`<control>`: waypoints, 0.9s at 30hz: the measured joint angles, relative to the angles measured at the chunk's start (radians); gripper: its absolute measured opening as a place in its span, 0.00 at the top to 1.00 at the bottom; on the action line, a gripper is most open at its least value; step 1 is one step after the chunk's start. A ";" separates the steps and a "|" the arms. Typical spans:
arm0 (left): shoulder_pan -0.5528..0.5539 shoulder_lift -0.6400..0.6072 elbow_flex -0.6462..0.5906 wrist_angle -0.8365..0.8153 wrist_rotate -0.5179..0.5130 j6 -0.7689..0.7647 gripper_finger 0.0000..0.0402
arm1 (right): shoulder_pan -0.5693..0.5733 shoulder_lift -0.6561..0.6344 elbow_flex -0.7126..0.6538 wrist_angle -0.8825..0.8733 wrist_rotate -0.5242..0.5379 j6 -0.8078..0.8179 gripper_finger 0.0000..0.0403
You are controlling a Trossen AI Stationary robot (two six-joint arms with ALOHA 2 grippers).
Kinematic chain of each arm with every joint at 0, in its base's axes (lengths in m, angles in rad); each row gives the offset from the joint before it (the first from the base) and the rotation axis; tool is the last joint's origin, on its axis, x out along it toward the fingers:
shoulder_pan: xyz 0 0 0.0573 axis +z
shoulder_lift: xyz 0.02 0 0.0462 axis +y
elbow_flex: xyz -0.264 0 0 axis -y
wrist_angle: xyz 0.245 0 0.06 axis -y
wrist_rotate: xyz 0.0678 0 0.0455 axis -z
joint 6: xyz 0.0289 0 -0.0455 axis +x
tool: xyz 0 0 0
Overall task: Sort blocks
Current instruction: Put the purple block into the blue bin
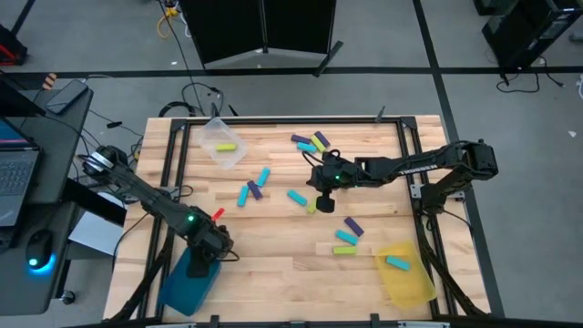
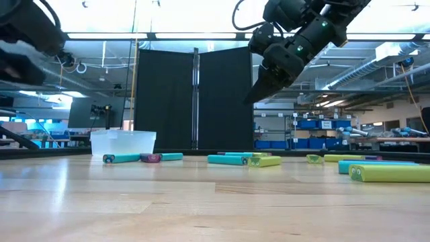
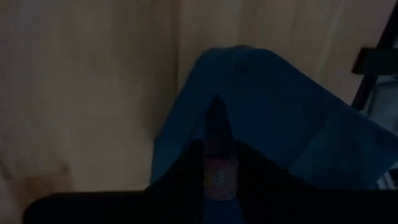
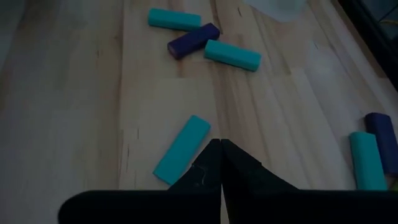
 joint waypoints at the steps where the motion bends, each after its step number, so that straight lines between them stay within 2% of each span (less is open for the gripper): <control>1: 0.005 0.000 0.010 -0.016 -0.012 0.011 0.84 | 0.000 0.000 0.000 0.001 0.000 0.000 0.97; 4: 0.021 0.000 0.036 -0.031 -0.013 0.025 0.84 | 0.000 0.000 0.000 0.001 0.000 -0.001 0.97; 10: -0.011 0.000 0.048 -0.040 0.132 -0.008 0.84 | 0.000 0.000 0.000 0.001 0.000 -0.001 0.97; 17: -0.036 0.026 0.010 -0.022 0.184 0.004 0.84 | -0.001 0.000 0.000 0.000 -0.001 -0.009 0.97; 27: -0.055 0.027 -0.032 -0.004 0.220 0.104 0.84 | -0.001 0.000 0.000 0.009 -0.002 -0.027 0.97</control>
